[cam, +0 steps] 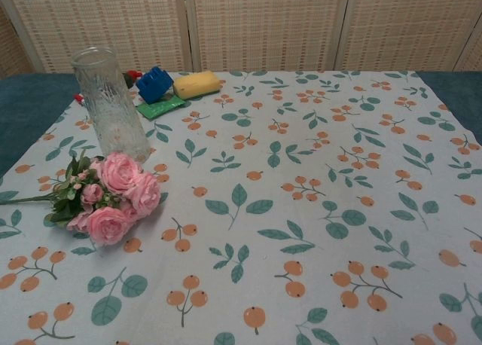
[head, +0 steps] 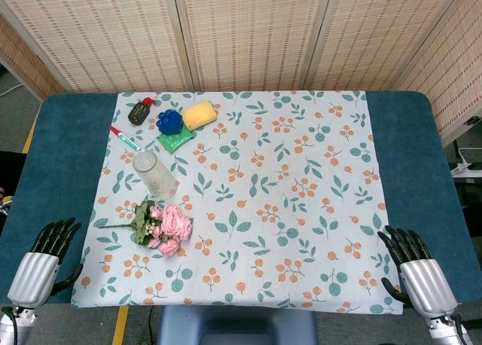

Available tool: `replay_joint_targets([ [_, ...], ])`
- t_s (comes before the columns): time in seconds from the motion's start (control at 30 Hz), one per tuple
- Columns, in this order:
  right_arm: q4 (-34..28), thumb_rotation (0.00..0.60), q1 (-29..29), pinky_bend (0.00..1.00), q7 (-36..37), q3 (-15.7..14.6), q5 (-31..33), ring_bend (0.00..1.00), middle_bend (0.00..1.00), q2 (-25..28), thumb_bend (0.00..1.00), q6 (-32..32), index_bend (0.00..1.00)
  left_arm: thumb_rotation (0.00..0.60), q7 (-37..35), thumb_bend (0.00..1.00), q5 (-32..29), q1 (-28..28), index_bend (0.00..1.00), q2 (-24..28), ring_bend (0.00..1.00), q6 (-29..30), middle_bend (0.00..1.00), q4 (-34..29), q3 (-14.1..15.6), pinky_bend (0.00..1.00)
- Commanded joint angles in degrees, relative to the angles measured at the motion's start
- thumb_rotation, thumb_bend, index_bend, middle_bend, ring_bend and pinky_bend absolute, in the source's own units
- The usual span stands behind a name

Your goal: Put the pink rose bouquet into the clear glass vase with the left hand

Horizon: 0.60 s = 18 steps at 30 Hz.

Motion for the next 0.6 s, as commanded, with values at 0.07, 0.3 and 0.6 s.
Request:
replay_joint_targets([
  [0.07,0.0,0.6,0.1,0.0,0.1,-0.1,-0.1,0.0,0.0,0.1,0.21,-0.2,0.0,0.6,1.0,0.35,-0.4,-0.3,0.0,-1.5,0.0,-0.9,0.01,-0.1,-0.2,0.09],
  [0.3,-0.2,0.6,-0.1,0.0,0.5,-0.1,-0.1,0.0,0.0,0.4,0.21,0.2,0.0,0.6,-1.4,0.35,-1.0,-4.7,0.0,-3.6,0.0,-7.5,0.01,-0.9,-1.2,0.1],
  [0.6,-0.2,0.6,0.1,0.0,1.3,0.3,0.6,0.0,0.0,0.7,0.21,0.2,0.0,0.6,-4.2,0.35,-8.0,-16.6,0.0,-4.3,0.0,-26.1,0.0,-6.2,-5.8,0.13],
])
